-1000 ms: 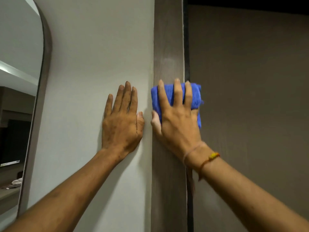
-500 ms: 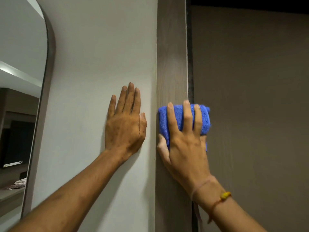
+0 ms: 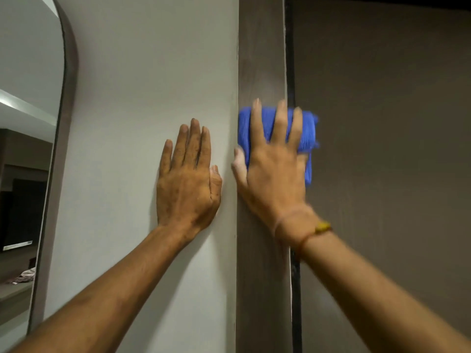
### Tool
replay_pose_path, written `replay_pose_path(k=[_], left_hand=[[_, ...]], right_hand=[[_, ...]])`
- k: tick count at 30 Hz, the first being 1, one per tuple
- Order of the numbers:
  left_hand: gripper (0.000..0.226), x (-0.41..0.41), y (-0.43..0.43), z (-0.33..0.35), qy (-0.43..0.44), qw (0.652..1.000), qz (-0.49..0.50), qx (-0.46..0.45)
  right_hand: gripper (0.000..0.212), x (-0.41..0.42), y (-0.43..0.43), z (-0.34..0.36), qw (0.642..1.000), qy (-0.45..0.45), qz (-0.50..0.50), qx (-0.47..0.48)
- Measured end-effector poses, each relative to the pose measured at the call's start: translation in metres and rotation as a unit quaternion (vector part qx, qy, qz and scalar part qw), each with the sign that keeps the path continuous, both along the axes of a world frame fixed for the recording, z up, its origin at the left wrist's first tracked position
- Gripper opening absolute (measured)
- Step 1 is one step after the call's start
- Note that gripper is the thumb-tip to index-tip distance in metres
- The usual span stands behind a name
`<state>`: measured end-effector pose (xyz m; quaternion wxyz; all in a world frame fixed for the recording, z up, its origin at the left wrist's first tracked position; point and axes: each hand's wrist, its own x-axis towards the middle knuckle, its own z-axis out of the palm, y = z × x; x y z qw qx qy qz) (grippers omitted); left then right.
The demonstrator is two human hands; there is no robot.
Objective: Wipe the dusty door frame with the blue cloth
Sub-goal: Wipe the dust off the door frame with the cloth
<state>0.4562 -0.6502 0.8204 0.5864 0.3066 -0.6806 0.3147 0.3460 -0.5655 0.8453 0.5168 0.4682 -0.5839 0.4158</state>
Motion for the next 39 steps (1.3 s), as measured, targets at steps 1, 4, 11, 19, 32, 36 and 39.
replay_pose_path(k=[1, 4, 11, 19, 32, 36, 39], left_hand=[[0.063, 0.000, 0.001, -0.001, 0.002, 1.000, -0.004, 0.000], [0.063, 0.000, 0.002, 0.000, 0.004, 1.000, -0.011, -0.002], [0.062, 0.001, 0.002, 0.000, 0.006, 1.000, 0.000, -0.006], [0.060, 0.002, 0.002, -0.001, 0.007, 1.000, 0.004, -0.006], [0.061, 0.001, 0.003, -0.002, 0.001, 1.000, 0.006, -0.002], [0.063, 0.001, 0.004, -0.003, -0.003, 1.000, 0.010, -0.002], [0.062, 0.001, 0.004, -0.001, -0.005, 1.000, 0.006, -0.006]], right_hand=[[0.068, -0.001, 0.002, -0.029, 1.000, 0.000, -0.002, 0.003], [0.069, -0.003, 0.008, -0.088, 0.999, 0.005, -0.015, 0.044], [0.069, -0.003, 0.006, 0.010, 0.999, 0.024, -0.014, 0.047], [0.070, 0.014, -0.001, -0.018, 0.998, 0.027, -0.050, 0.020], [0.069, 0.007, -0.005, 0.011, 0.999, 0.039, -0.023, 0.008], [0.067, 0.009, 0.000, -0.048, 0.999, 0.028, -0.013, 0.024], [0.067, -0.001, 0.004, -0.033, 0.996, 0.065, -0.029, 0.046]])
